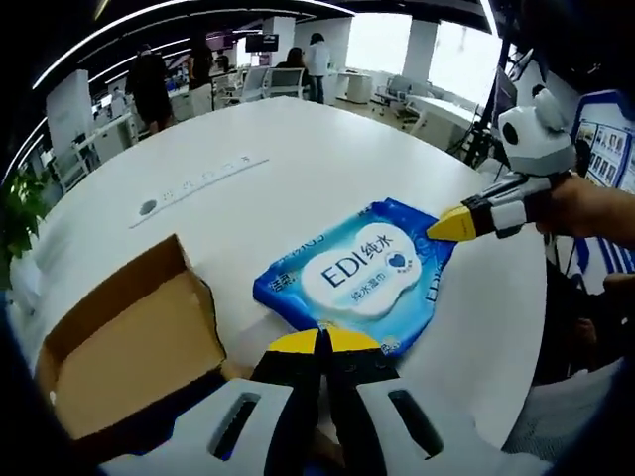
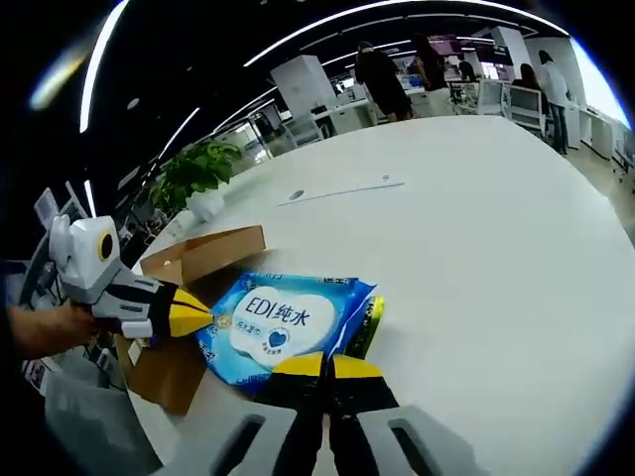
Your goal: Operate the shoe box by opening the lid, removing the specified soft item, and placing it in the target area until the item is outside and the box remains undamaged.
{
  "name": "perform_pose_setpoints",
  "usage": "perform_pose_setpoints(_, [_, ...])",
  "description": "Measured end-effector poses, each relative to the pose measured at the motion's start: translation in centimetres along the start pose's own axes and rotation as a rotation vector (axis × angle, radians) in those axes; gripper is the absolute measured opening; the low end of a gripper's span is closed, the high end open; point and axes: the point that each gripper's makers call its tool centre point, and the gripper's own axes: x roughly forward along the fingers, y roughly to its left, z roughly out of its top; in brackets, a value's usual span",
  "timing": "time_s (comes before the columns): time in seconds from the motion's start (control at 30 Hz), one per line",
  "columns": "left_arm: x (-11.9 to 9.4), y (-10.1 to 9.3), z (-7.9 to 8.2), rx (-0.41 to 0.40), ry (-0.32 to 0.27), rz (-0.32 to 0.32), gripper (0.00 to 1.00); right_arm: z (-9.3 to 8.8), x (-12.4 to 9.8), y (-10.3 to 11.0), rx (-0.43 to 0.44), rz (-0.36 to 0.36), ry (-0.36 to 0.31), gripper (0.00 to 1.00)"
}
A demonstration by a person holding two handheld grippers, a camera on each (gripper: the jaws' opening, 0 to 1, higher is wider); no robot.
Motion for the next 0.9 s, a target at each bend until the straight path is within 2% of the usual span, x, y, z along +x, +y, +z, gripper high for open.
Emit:
perform_pose_setpoints(0.1, [0.0,0.1,-0.2,0.034,0.014,0.006,0.00,-0.3,0.3,0.0,-0.009,-0.002,0.005,0.00])
perform_pose_setpoints(0.23, [0.2,0.0,-0.5,0.185,0.049,0.023,0.00,-0.6,0.7,-0.1,-0.013,-0.006,0.010,0.00])
perform_pose_setpoints(0.3, [0.3,-0.1,-0.7,0.214,0.057,0.029,0.00,-0.6,0.7,0.0,-0.014,-0.007,0.008,0.00])
perform_pose_setpoints(0.5, [0.4,0.0,-0.8,0.269,0.073,0.036,0.00,-0.8,1.0,-0.2,0.000,-0.007,0.004,0.00])
perform_pose_setpoints(0.77, [0.4,0.1,-0.7,0.276,0.073,0.041,0.00,-0.2,0.5,0.0,0.079,0.024,-0.037,0.00])
perform_pose_setpoints(0.9, [0.3,-0.3,-0.3,0.267,0.054,0.041,0.00,0.3,0.0,-0.2,0.060,0.019,-0.057,0.00])
